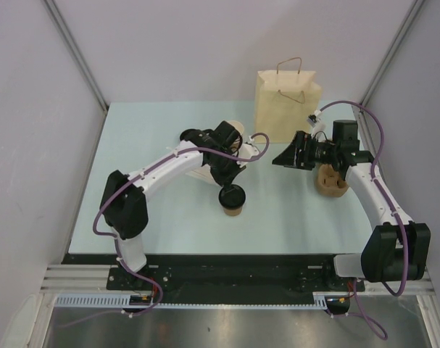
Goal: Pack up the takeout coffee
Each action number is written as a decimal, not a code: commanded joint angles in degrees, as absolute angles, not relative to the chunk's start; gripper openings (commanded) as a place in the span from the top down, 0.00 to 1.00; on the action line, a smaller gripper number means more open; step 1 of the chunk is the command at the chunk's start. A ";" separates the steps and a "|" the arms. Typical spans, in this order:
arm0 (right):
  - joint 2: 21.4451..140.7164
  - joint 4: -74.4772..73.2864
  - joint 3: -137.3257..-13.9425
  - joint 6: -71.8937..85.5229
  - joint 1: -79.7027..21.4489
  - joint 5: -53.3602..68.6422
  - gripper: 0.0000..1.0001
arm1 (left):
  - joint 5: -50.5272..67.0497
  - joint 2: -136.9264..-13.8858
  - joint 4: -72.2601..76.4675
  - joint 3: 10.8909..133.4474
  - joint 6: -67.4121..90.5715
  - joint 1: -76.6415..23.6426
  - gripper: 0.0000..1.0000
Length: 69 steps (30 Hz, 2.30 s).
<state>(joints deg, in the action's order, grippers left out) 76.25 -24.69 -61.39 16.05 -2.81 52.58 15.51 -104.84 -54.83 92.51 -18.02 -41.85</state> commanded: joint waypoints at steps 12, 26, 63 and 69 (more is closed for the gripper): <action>75.15 -22.85 -61.79 15.56 -2.64 54.67 0.10 | 17.05 -106.08 -54.58 94.04 -18.81 -41.22 0.93; 74.18 -23.64 -61.79 14.15 -3.78 56.51 0.13 | 25.30 -97.13 -55.11 94.58 -15.48 -35.88 0.43; 91.84 -3.00 -56.34 26.54 -26.98 58.45 0.90 | 60.20 -93.59 -17.67 62.58 16.70 -27.69 0.97; 95.27 -2.28 -56.25 27.51 -26.90 58.80 0.90 | 61.95 -96.94 -16.44 61.79 17.49 -26.98 0.98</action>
